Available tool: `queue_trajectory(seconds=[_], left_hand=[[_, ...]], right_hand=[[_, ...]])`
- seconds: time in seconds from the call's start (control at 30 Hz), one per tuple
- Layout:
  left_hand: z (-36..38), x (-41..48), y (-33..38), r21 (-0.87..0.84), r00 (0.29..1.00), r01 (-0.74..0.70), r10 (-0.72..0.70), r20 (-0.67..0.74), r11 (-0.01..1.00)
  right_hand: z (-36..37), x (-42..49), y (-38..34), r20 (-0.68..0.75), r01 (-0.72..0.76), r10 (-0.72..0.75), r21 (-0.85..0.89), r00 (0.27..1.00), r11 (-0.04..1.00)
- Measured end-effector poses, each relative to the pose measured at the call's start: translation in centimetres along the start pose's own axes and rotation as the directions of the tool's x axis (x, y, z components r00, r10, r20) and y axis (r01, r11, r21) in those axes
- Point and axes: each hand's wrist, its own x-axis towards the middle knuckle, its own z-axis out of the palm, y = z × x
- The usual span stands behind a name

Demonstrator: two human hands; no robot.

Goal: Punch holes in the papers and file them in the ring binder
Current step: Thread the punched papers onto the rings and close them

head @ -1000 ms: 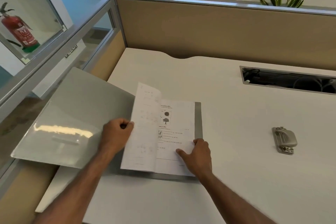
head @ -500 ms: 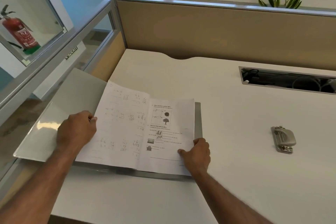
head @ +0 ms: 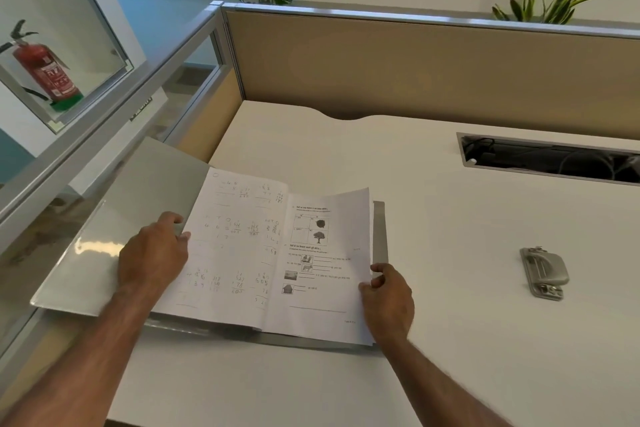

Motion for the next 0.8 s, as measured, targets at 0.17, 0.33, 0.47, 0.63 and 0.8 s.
queue_trajectory(seconds=[0.17,0.33,0.47,0.63,0.8], left_hand=[[0.2,-0.3,0.5,0.001,0.999,0.033,-0.033,-0.008,0.999],[-0.1,-1.7,4.0,-0.29,0.998,-0.059,0.054,-0.027,0.955],[0.4,-4.5,9.6,-0.605,0.926,0.098,0.151,0.347,0.79],[2.0,-6.1,12.3,-0.593,0.895,0.142,0.153,0.419,0.793],[2.0,-4.8,10.6,-0.535,0.925,0.144,0.079,0.372,0.833]], right_hand=[[-0.2,-0.4,-1.1,0.149,0.045,-0.087,0.268,0.985,0.962],[-0.5,-2.4,-3.7,0.3,0.024,-0.256,0.604,0.919,0.797],[0.4,-4.1,-5.3,0.333,0.082,-0.364,0.63,0.87,0.772],[1.0,-4.4,-5.4,0.406,0.131,-0.412,0.564,0.816,0.815],[0.6,-2.4,-2.5,0.188,0.132,-0.182,0.253,0.965,0.958]])
